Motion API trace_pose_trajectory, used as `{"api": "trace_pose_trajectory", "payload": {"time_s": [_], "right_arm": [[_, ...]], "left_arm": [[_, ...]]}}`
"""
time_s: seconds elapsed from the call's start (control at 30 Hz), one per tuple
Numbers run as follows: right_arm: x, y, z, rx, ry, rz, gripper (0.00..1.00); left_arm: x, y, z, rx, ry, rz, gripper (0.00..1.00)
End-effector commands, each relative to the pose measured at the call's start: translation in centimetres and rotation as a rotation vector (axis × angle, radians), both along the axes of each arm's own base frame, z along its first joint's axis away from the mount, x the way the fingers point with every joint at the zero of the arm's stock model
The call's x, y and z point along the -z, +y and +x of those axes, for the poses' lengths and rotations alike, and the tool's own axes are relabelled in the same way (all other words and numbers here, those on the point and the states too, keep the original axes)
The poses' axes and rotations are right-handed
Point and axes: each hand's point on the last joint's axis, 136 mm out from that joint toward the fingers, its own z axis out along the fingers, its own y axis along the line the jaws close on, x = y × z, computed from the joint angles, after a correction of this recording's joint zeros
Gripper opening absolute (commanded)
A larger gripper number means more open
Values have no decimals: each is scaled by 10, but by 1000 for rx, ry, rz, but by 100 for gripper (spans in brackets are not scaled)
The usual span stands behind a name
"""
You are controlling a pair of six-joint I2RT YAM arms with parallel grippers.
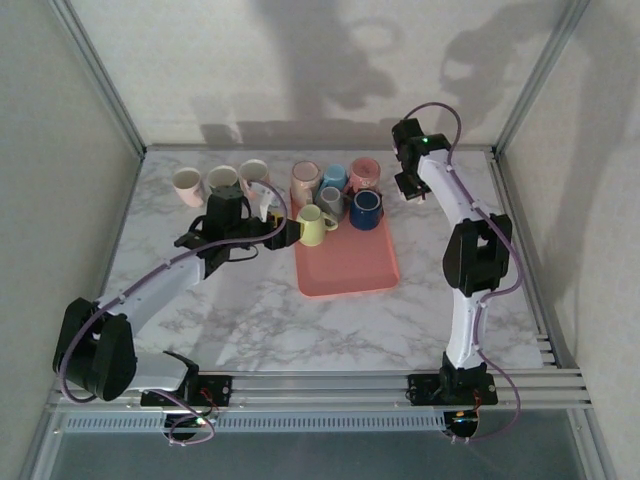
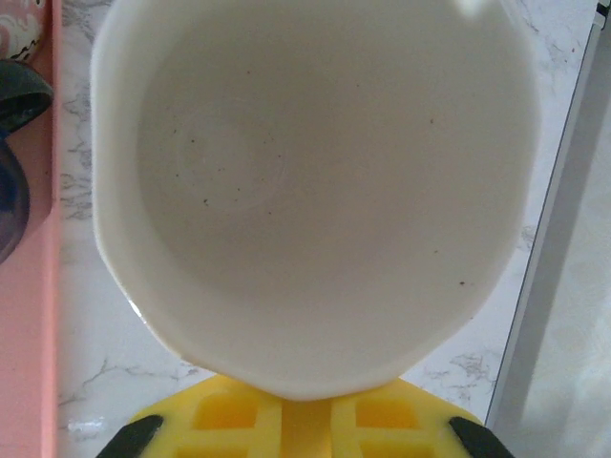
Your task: Turn the mug right side up
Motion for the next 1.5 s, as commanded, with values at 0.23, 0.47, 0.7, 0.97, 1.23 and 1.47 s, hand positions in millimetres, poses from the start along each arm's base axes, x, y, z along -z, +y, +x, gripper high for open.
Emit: {"api": "trace_pose_trajectory", "payload": {"time_s": [0.23,0.47,0.7,0.97,1.23,1.47], "right_arm": [[2,-11,32,27,-67,-33,0],[20,-11,35,35,-44,-35,2],[31,-11,30,41,-20,-32,29],[23,-11,18,62,-24,-4,47],[-3,-8,-3,74,-66,66,51],[-21,7,-26,52,-100,209,51]], "left_arm": [[-6,-11,5,53,-18,-24,53],[1,-9,10,25,-3,-10,53],[-1,-7,8,13,-9,-10,53],[-8,-2,2,-6,-26,-20,53],[-23,6,-10,-31,-57,-44,53],[-32,14,-21,-49,-79,-46,53]]}}
